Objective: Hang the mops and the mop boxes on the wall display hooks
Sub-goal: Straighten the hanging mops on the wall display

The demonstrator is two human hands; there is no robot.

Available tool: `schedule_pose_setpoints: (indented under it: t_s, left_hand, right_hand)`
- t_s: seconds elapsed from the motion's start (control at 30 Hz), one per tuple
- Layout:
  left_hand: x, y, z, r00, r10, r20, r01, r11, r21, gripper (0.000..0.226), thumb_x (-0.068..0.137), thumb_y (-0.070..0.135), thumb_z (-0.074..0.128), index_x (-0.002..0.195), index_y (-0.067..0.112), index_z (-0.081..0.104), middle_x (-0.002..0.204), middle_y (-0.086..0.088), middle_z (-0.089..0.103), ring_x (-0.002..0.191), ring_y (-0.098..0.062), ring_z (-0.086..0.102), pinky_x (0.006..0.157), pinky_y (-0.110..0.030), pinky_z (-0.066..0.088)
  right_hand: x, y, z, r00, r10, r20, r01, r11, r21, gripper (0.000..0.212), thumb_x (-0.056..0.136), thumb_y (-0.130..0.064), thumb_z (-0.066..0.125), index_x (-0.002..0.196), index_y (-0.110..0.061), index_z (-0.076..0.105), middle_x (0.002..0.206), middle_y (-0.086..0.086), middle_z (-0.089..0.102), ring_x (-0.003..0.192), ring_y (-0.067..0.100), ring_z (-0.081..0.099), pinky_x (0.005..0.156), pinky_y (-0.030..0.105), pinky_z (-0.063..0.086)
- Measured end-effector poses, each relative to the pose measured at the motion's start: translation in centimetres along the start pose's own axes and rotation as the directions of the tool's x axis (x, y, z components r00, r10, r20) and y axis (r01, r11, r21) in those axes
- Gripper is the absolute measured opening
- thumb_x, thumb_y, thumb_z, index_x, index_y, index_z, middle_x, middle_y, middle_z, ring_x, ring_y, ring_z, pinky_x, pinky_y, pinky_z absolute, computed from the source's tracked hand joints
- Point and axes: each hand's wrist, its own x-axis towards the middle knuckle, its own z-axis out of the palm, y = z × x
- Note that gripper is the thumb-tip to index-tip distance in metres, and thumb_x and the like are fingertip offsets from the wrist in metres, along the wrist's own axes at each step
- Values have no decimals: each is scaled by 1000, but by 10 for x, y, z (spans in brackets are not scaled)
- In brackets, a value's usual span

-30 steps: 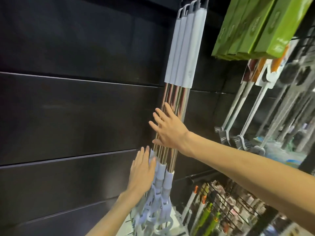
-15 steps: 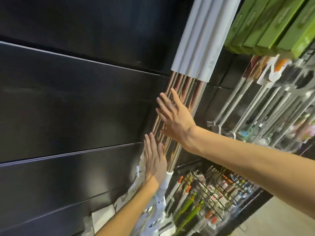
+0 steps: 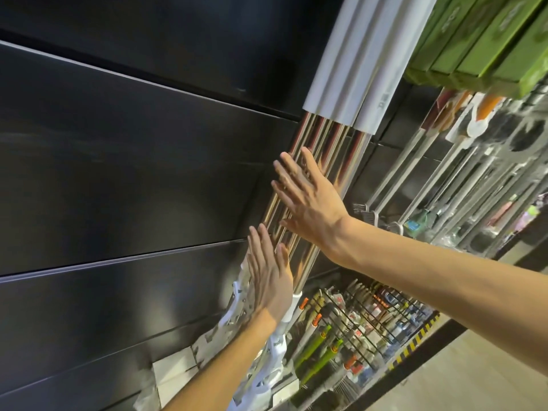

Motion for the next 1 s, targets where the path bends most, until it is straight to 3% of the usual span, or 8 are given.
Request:
schedule_pose_setpoints:
  t_s: [0.17,0.43,0.83,1.0]
  left_hand:
    - [1,-3,4,1000,7,7,-7,1000,-4,90,88,82,-10,164,34,-14,171,14,-27,157,-4,-23,132,-41,-6]
    - [2,-1,12,1000,-2,-25,0,998,-63,81,96,75,-2,165,34,-10,171,17,-24,157,-1,-21,132,-45,-5]
    - [3,-3,15,999,14,-49,-14,1000,4,90,89,81,-12,165,32,-12,172,12,-25,159,-6,-19,133,-48,3]
    - [3,-3,15,999,16,-45,-15,1000,19,89,89,81,-13,165,33,-14,170,14,-28,158,-4,-22,132,-43,-5]
  right_hand:
    - [0,1,3,1000,-6,2,6,1000,14,88,104,-72,19,169,-18,-7,172,23,-21,157,47,-23,127,67,-7]
    - [-7,12,6,992,-126,-28,126,992,22,86,103,-74,9,169,-20,-1,174,20,-15,160,41,-17,127,67,-11]
    - [-2,3,9,996,-93,-4,93,996,-5,88,103,-74,16,169,-19,-2,174,20,-18,158,44,-22,125,69,-11]
    - [-2,3,9,995,-98,-12,98,995,1,87,104,-73,16,169,-19,-2,174,21,-18,159,44,-21,126,69,-9]
